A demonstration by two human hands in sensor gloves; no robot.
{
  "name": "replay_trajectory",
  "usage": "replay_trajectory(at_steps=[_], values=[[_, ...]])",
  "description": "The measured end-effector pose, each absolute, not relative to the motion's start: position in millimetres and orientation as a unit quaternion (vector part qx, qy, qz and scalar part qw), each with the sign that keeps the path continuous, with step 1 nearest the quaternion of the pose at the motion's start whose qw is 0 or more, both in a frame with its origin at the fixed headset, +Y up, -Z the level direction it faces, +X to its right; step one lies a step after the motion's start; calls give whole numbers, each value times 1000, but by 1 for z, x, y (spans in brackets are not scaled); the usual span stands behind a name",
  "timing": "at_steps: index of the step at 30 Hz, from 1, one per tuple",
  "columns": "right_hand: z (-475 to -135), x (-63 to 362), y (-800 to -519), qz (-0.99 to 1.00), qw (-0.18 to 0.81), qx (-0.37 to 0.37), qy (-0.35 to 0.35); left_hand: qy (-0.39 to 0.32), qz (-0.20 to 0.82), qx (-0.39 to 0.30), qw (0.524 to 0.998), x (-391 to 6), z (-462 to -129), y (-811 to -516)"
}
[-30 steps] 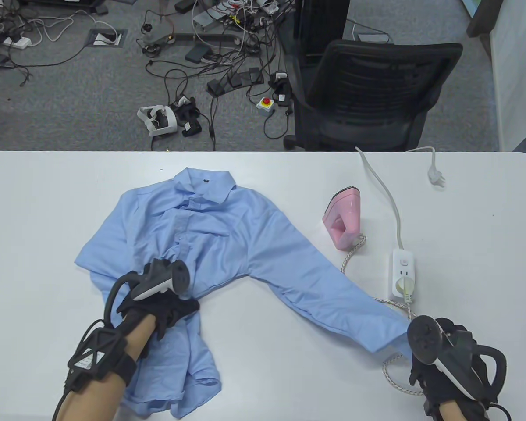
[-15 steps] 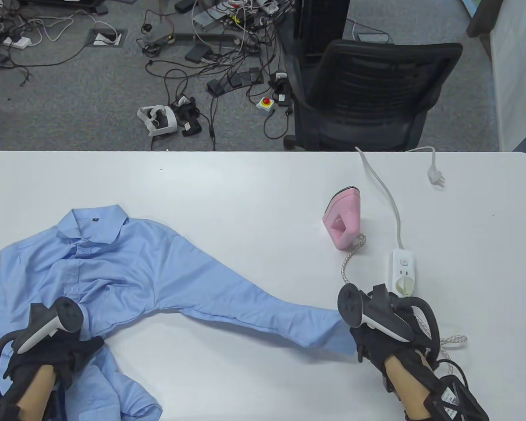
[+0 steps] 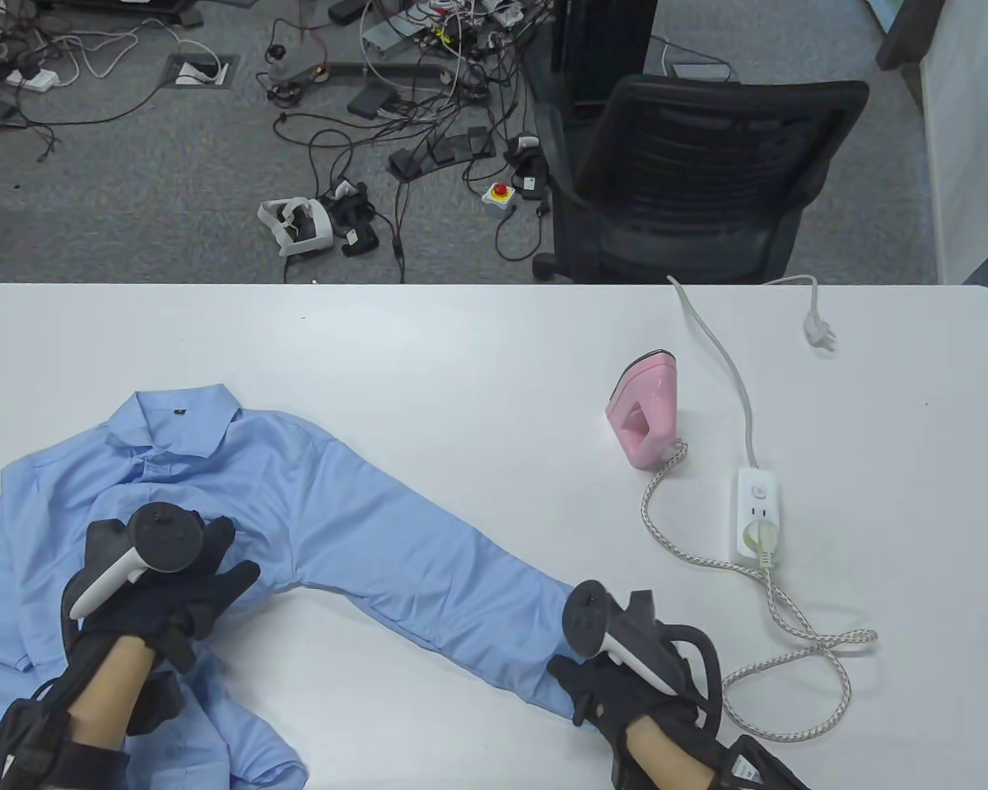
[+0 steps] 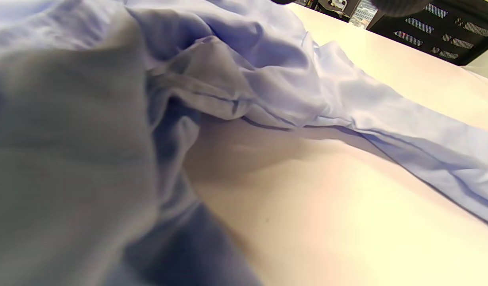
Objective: Iron long-sleeve shirt with electric iron on table
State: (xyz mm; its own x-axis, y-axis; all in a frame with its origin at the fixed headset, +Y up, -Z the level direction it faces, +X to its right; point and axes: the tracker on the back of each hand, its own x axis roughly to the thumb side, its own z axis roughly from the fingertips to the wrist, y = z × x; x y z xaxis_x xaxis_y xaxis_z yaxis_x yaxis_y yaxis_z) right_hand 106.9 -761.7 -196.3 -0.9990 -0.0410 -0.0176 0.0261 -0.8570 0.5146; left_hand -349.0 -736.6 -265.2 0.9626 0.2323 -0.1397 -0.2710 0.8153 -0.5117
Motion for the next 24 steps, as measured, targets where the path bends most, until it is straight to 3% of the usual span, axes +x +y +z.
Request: replay_trajectory(at_steps=[3, 6, 11, 15, 17, 20, 24], values=[[-198, 116, -770, -980, 109, 25, -162, 35, 106, -305, 946, -345, -279, -740], [-210, 150, -778, -972, 68, 69, -216, 40, 98, -280, 954, -343, -293, -738], [-215, 174, -777, -972, 58, 95, -206, 31, 92, -230, 968, -326, -316, -751], [-212, 175, -779, -974, 74, 93, -192, 45, 51, -300, 951, -321, -332, -787], [-212, 178, -779, -975, 68, 97, -190, 60, 59, -332, 940, -327, -331, -797], [-215, 181, -778, -974, 61, 99, -192, 75, 49, -298, 950, -337, -320, -796], [-226, 169, -778, -973, 79, 82, -199, 104, 38, -305, 946, -348, -294, -795]])
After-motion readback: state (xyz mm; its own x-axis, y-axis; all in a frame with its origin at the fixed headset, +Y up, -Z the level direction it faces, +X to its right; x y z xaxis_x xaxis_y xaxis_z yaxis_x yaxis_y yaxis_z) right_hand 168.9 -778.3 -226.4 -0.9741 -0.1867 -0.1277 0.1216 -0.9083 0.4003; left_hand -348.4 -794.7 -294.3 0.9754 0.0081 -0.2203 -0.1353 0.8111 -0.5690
